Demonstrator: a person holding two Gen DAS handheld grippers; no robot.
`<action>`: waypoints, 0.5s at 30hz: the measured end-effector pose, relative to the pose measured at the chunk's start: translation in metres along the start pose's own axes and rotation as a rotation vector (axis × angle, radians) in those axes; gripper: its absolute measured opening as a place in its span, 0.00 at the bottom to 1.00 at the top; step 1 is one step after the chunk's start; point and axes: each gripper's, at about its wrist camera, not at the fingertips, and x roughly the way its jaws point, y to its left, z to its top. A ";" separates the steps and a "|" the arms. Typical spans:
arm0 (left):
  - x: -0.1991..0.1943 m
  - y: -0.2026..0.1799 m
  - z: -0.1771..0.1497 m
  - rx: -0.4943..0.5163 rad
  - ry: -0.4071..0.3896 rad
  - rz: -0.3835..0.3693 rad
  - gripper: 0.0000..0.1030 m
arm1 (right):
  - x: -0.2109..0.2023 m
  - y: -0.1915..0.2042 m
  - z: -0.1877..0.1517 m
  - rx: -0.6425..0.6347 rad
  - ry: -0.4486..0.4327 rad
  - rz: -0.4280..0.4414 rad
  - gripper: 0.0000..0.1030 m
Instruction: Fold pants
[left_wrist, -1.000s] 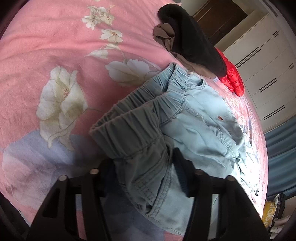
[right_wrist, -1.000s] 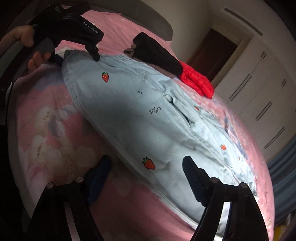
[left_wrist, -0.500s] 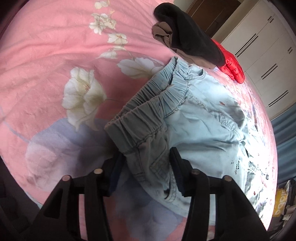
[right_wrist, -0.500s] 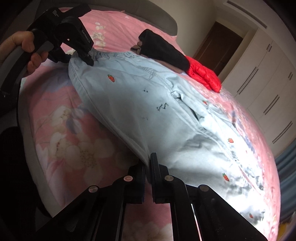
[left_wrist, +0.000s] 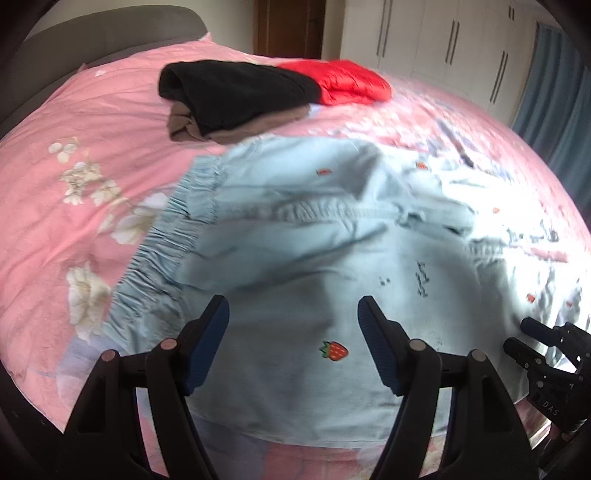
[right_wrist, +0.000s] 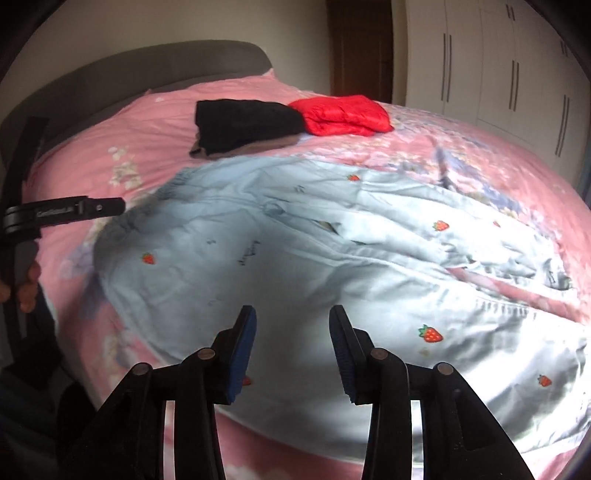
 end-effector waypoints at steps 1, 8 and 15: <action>0.010 -0.005 -0.006 0.031 0.033 0.009 0.70 | 0.008 -0.004 -0.006 0.008 0.042 -0.025 0.40; 0.018 0.012 -0.035 0.085 0.063 -0.028 0.76 | -0.020 -0.037 -0.057 0.024 0.100 -0.031 0.40; 0.002 0.033 -0.035 0.016 0.068 0.018 0.81 | -0.042 -0.085 -0.057 0.183 0.118 -0.220 0.40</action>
